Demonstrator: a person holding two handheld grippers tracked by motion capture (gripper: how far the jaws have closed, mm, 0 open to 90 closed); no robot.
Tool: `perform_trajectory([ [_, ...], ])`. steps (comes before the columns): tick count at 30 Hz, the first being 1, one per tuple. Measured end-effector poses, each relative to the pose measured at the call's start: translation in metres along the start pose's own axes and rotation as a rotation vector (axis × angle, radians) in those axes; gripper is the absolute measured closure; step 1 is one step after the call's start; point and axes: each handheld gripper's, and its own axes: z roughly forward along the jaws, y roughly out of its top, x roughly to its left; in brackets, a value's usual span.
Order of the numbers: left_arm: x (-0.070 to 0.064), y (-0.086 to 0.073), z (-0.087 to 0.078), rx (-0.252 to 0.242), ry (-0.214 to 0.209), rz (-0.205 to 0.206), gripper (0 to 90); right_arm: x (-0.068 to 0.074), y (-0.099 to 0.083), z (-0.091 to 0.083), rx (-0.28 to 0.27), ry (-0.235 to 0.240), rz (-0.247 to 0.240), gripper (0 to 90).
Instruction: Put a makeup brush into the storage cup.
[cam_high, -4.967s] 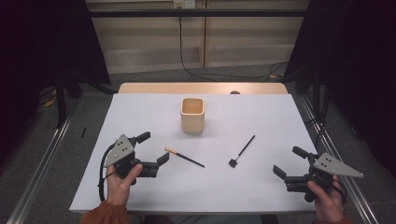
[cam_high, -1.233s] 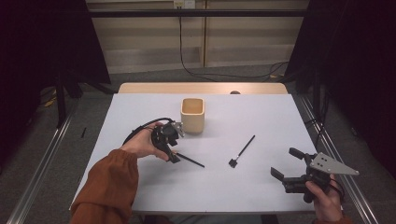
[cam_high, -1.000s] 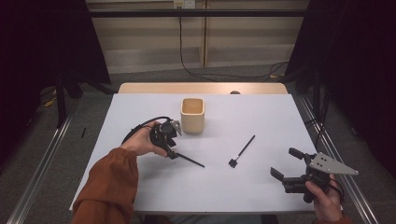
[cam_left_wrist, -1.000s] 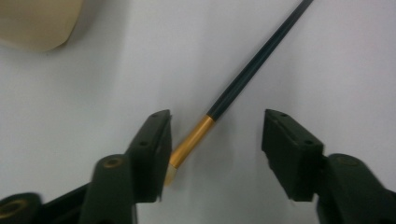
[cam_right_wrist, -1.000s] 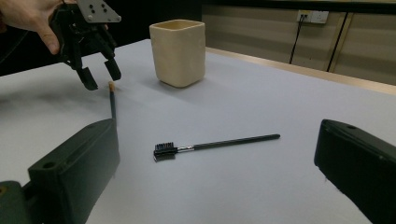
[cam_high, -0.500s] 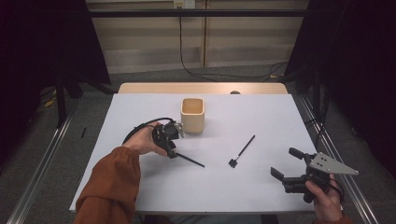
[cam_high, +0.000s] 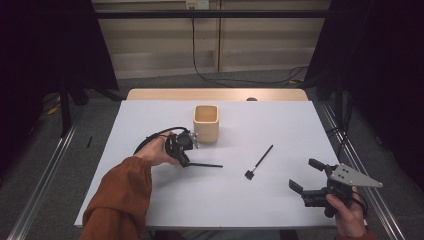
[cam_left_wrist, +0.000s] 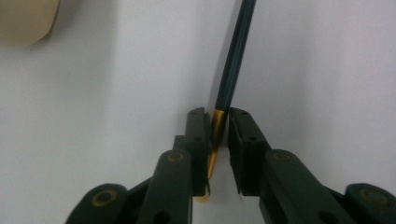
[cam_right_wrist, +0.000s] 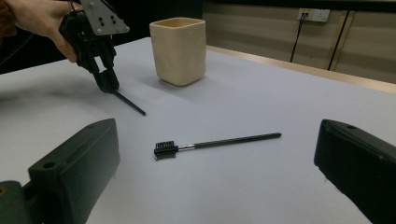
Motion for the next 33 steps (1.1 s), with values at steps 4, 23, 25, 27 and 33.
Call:
perform_trajectory([
  [4,0.0,0.001,-0.001,0.018,-0.006,0.0,84.1,0.0,0.0,0.0,0.002,-0.001,-0.001,0.0],
  [23,-0.001,-0.001,-0.005,-0.073,-0.078,-0.123,84.2,0.0,-0.001,0.002,0.01,0.001,0.001,0.0],
  [25,-0.004,0.0,-0.008,-0.095,-0.104,-0.146,84.2,0.0,-0.001,0.002,0.01,-0.001,0.001,0.0],
  [27,-0.004,0.0,-0.009,-0.103,-0.105,-0.154,84.2,0.0,-0.001,0.002,0.01,-0.001,-0.001,0.0],
  [33,-0.006,-0.005,-0.015,-0.173,-0.134,-0.194,84.2,0.0,-0.001,0.001,0.01,-0.001,-0.001,0.0],
])
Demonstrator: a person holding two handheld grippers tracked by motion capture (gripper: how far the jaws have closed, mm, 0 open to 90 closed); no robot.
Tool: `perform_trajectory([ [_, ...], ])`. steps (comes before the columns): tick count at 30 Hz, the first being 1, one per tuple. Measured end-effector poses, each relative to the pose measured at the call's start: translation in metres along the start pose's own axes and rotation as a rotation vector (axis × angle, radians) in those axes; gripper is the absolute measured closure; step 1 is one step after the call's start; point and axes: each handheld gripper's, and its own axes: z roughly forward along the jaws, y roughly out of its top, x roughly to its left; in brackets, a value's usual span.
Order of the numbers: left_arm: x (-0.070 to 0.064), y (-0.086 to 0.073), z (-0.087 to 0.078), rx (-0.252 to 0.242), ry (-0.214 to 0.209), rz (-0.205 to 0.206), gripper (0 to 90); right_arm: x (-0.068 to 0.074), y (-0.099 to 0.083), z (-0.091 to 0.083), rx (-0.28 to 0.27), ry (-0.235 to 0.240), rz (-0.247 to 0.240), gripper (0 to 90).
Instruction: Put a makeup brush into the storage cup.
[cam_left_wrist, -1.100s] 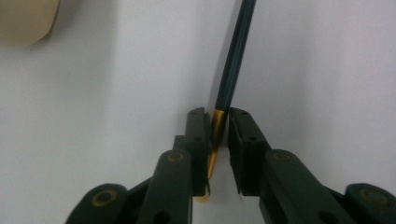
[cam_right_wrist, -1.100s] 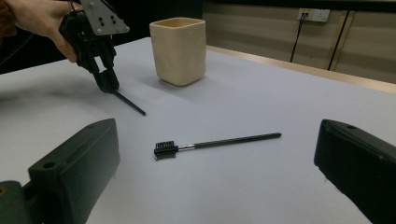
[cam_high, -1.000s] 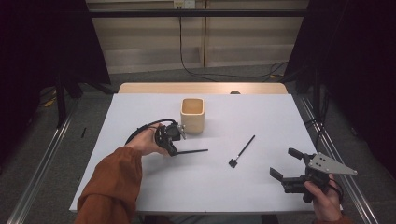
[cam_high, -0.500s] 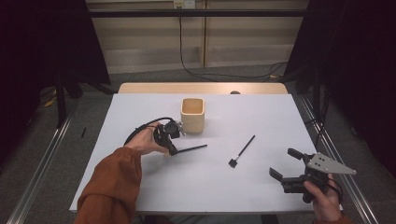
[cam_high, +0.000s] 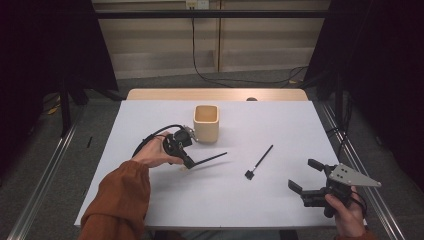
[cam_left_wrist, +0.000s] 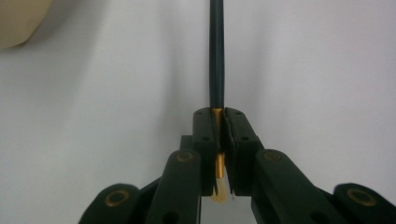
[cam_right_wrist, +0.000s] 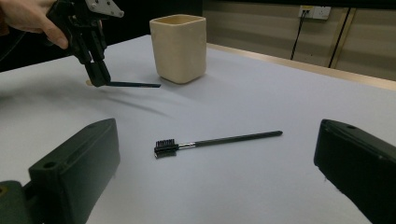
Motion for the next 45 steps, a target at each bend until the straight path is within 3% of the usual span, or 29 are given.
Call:
perform_trajectory([
  [5,-0.002,-0.003,-0.001,-0.011,-0.002,0.001,84.2,0.0,0.0,0.0,-0.001,0.0,0.001,0.0],
  [6,-0.003,-0.004,-0.003,-0.042,-0.005,-0.013,84.2,0.0,0.0,0.0,-0.001,0.001,0.0,0.0],
  [12,-0.008,-0.009,-0.008,-0.116,-0.01,-0.004,84.2,0.0,0.0,0.0,-0.002,-0.002,0.002,0.0],
  [13,-0.009,-0.012,-0.011,-0.16,-0.009,-0.014,84.2,0.0,0.0,0.0,-0.001,-0.001,0.002,0.0],
  [14,-0.009,-0.012,-0.011,-0.16,-0.009,-0.014,84.2,0.0,0.0,0.0,-0.001,-0.001,0.002,0.0],
  [16,-0.011,-0.016,-0.014,-0.207,-0.003,-0.035,84.2,0.0,0.0,0.0,0.001,-0.001,-0.001,0.0],
  [19,-0.013,-0.018,-0.016,-0.235,0.023,-0.039,84.2,0.001,0.0,0.0,-0.003,0.004,-0.002,0.0],
  [21,-0.013,-0.02,-0.018,-0.274,0.038,-0.036,84.2,0.0,0.0,0.0,-0.001,0.001,0.0,0.0],
  [22,-0.013,-0.022,-0.02,-0.317,0.054,-0.041,84.2,0.0,0.0,0.0,-0.001,-0.001,0.001,0.0],
  [23,-0.013,-0.022,-0.02,-0.317,0.054,-0.041,84.2,0.0,0.0,0.0,-0.001,-0.002,0.001,0.0],
  [24,-0.013,-0.024,-0.022,-0.336,0.102,-0.05,84.2,0.0,0.0,0.0,-0.002,-0.001,0.001,0.0],
  [25,-0.013,-0.025,-0.023,-0.346,0.112,-0.059,84.2,0.0,0.0,0.0,-0.001,-0.001,-0.001,0.0],
  [26,-0.013,-0.025,-0.023,-0.346,0.112,-0.059,84.2,0.0,0.0,0.0,-0.002,-0.001,-0.001,0.0],
  [30,-0.017,-0.031,-0.03,-0.43,0.104,-0.077,84.2,0.0,0.0,0.0,-0.005,0.002,0.003,0.0],
  [37,-0.03,-0.032,-0.029,-0.484,0.097,-0.047,84.2,0.001,0.001,-0.001,-0.007,0.002,0.004,0.0],
  [40,-0.036,-0.036,-0.03,-0.541,0.095,-0.037,84.2,0.001,0.001,-0.001,-0.01,0.003,0.002,0.0],
  [42,-0.038,-0.039,-0.031,-0.576,0.113,-0.043,84.2,0.001,0.001,-0.001,-0.011,0.004,0.003,0.0],
  [44,-0.038,-0.041,-0.031,-0.59,0.105,-0.046,84.2,0.001,0.001,-0.001,-0.011,0.004,0.004,0.0],
  [45,-0.04,-0.042,-0.031,-0.601,0.13,-0.039,84.2,0.0,0.001,-0.001,-0.012,0.003,0.006,0.0],
])
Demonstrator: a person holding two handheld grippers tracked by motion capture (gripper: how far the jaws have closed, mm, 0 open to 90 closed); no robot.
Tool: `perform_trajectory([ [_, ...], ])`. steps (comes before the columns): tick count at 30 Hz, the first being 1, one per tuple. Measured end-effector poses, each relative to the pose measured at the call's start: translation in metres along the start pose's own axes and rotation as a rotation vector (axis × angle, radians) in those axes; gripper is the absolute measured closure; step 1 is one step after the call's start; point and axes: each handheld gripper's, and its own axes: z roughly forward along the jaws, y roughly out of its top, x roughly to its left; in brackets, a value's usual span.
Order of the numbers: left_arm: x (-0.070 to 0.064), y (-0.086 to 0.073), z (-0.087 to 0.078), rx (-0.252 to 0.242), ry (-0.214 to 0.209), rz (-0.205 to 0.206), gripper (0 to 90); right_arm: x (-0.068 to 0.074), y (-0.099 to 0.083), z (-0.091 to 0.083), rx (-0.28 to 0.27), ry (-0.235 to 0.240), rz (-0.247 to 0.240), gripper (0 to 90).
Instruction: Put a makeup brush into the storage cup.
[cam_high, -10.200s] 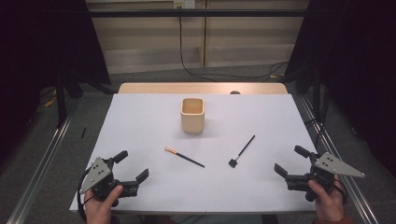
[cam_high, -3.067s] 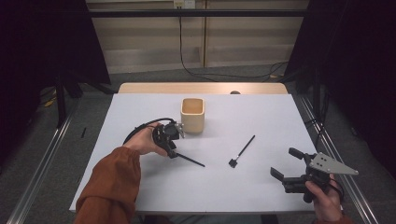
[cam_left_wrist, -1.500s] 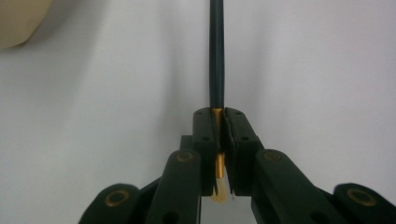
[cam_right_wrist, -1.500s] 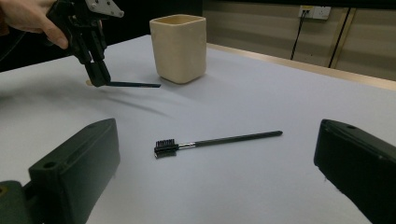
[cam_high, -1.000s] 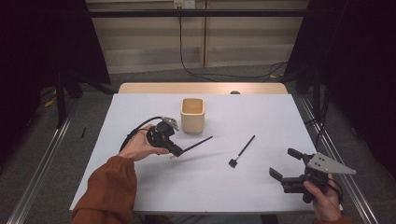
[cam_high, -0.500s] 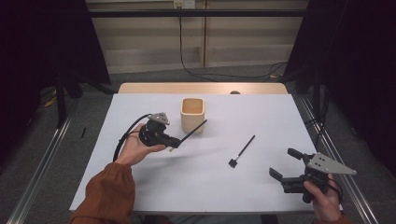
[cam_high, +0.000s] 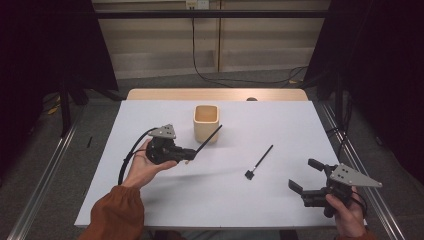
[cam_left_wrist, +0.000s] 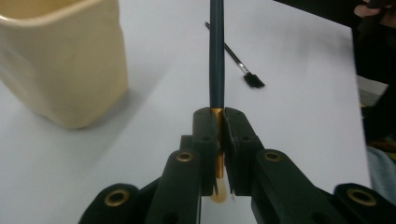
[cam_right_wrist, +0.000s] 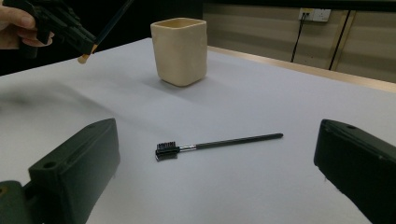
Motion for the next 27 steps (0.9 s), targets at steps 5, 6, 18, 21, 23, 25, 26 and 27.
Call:
perform_trajectory([
  [5,-0.015,-0.003,-0.001,-0.037,-0.012,0.021,84.2,0.0,0.0,0.001,0.004,0.002,0.003,0.0],
  [6,-0.018,-0.003,-0.002,-0.051,-0.01,0.02,84.2,0.0,0.0,0.001,0.003,0.003,0.001,0.0],
  [18,-0.032,-0.009,-0.013,-0.203,0.023,-0.009,84.2,0.0,0.0,0.001,0.0,0.005,0.0,0.0],
  [21,-0.035,-0.012,-0.015,-0.222,0.02,-0.018,84.2,0.0,0.0,0.001,0.0,0.005,-0.002,0.0],
  [23,-0.037,-0.013,-0.015,-0.228,0.012,-0.021,84.1,0.0,0.0,0.0,-0.001,0.004,-0.003,0.0],
  [25,-0.041,-0.014,-0.014,-0.247,-0.008,-0.034,84.2,0.0,0.0,0.0,-0.003,0.004,-0.002,0.0],
  [26,-0.042,-0.014,-0.013,-0.248,-0.017,-0.033,84.2,0.0,0.0,0.0,-0.004,0.004,-0.002,0.0],
  [27,-0.044,-0.014,-0.012,-0.249,-0.023,-0.028,84.1,0.0,0.0,0.0,-0.004,0.004,-0.001,0.0],
])
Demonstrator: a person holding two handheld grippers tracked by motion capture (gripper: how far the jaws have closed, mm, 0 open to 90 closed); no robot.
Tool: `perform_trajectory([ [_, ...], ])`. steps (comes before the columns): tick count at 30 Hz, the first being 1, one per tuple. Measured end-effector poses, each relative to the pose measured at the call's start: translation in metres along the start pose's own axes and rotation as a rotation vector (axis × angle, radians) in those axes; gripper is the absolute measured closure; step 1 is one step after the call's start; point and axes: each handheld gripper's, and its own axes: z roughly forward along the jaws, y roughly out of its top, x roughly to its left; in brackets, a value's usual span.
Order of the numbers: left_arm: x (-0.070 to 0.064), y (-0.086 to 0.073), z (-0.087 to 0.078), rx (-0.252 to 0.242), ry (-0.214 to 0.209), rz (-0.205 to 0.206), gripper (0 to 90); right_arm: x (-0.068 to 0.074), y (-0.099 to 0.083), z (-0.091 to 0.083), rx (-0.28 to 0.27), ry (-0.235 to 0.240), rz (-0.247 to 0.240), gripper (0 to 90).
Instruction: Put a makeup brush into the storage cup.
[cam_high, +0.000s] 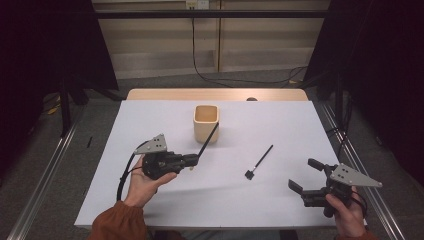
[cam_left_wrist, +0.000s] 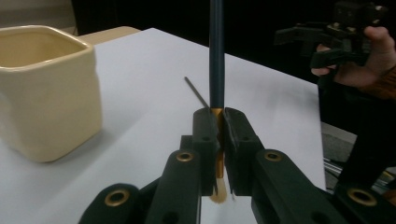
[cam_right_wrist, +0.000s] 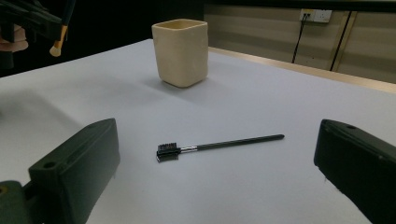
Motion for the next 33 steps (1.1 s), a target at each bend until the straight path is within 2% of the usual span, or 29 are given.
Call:
perform_trajectory([
  [4,-0.008,0.002,0.006,-0.011,-0.036,0.001,84.2,0.0,0.0,0.0,0.0,0.001,0.001,0.0],
  [21,-0.024,0.008,0.032,0.022,-0.121,0.027,84.2,0.001,0.0,0.0,0.0,0.002,-0.001,0.0],
  [26,-0.031,0.011,0.044,0.055,-0.162,0.03,84.2,0.001,0.0,0.001,0.003,0.007,-0.004,0.0],
  [31,-0.034,0.016,0.053,0.116,-0.217,0.029,84.1,0.001,0.0,0.001,0.005,0.013,-0.003,0.0],
  [33,-0.036,0.02,0.055,0.14,-0.224,0.038,84.2,0.001,0.0,0.002,0.008,0.017,-0.002,0.0],
])
